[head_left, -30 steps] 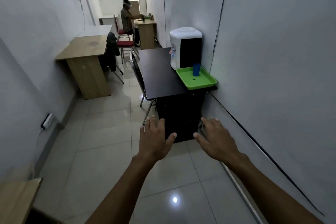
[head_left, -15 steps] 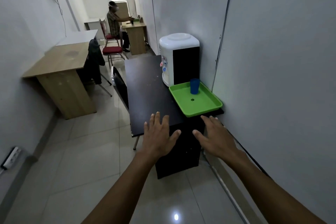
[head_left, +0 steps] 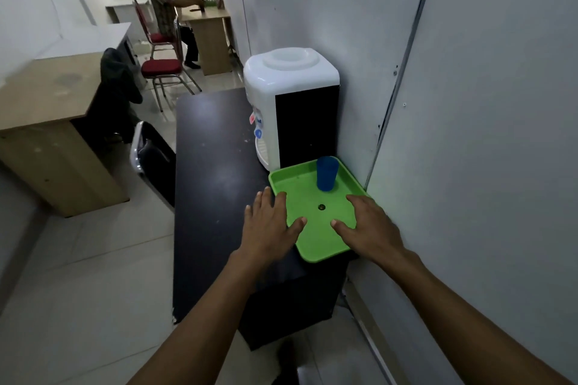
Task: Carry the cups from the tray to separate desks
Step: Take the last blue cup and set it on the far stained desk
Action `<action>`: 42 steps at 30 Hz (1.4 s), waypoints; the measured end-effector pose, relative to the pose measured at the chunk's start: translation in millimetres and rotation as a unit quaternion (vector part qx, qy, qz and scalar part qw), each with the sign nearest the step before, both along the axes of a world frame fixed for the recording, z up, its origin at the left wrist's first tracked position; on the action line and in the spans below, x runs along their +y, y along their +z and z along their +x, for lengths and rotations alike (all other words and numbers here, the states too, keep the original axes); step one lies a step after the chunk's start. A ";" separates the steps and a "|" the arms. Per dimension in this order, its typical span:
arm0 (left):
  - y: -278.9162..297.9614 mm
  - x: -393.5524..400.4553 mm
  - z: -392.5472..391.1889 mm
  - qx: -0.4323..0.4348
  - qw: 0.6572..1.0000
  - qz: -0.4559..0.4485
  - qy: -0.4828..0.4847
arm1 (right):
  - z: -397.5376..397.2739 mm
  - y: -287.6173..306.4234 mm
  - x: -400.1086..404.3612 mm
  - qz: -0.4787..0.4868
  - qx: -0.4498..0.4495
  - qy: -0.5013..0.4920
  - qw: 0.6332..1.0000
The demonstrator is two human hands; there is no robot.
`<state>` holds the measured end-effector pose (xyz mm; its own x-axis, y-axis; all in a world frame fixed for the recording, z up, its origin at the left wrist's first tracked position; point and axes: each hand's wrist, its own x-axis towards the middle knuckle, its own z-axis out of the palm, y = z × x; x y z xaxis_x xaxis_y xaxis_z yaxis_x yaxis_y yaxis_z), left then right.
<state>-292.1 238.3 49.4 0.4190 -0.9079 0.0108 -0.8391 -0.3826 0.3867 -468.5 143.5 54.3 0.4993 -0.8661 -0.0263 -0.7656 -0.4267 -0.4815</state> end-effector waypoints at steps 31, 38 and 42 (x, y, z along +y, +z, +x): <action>-121.6 -258.2 134.8 0.182 0.982 0.053 0.000 | 140.1 -139.6 -274.6 0.164 -0.119 -0.124 0.971; -128.9 -268.3 131.7 0.192 0.980 0.052 0.000 | 140.1 -156.2 -278.8 0.159 -0.194 -0.105 0.962; -130.5 -268.2 134.1 0.194 0.980 0.051 0.004 | 141.4 -163.3 -281.5 0.164 -0.213 -0.104 0.958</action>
